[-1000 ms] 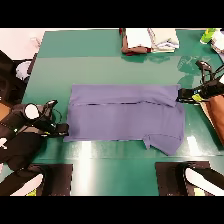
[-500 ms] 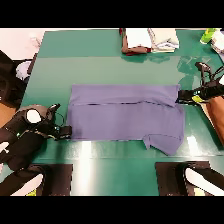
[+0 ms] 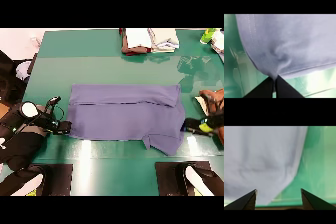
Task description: Fold the shirts.
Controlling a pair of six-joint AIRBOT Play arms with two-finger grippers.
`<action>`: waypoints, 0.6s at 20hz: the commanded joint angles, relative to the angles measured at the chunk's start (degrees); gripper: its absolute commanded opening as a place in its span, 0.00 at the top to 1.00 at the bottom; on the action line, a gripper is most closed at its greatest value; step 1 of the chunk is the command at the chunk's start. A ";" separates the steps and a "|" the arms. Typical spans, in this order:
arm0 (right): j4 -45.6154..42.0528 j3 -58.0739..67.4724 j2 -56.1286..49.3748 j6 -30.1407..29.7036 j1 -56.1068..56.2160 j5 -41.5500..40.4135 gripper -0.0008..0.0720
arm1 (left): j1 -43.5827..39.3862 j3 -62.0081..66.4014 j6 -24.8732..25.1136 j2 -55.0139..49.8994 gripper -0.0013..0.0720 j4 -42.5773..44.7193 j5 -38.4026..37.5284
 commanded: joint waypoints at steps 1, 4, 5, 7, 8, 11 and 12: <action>0.20 -8.87 3.74 2.54 -2.36 1.29 0.18 | 0.02 0.37 0.48 0.04 0.94 -0.07 -0.15; 4.87 -12.70 2.80 2.78 -2.36 -1.31 0.20 | 0.02 0.39 0.48 0.04 0.94 -0.11 0.07; 5.77 -13.22 1.60 2.82 -2.36 -2.34 0.20 | 0.02 0.37 0.48 0.04 0.94 -0.11 0.04; 5.97 -13.68 -0.92 3.04 -2.36 -3.61 0.20 | 0.02 0.37 0.50 0.04 0.94 -0.09 -0.02; 6.03 -13.64 -2.34 3.04 -2.36 -4.17 0.23 | 0.02 0.39 0.61 0.04 0.94 -0.09 -0.04; 5.90 -13.64 -4.76 3.02 -0.87 -5.88 0.28 | 0.02 0.39 0.85 0.04 0.94 -0.11 0.00; 5.95 -13.64 -5.18 3.02 0.83 -6.64 0.36 | 0.02 0.39 0.83 0.04 0.94 -0.13 0.07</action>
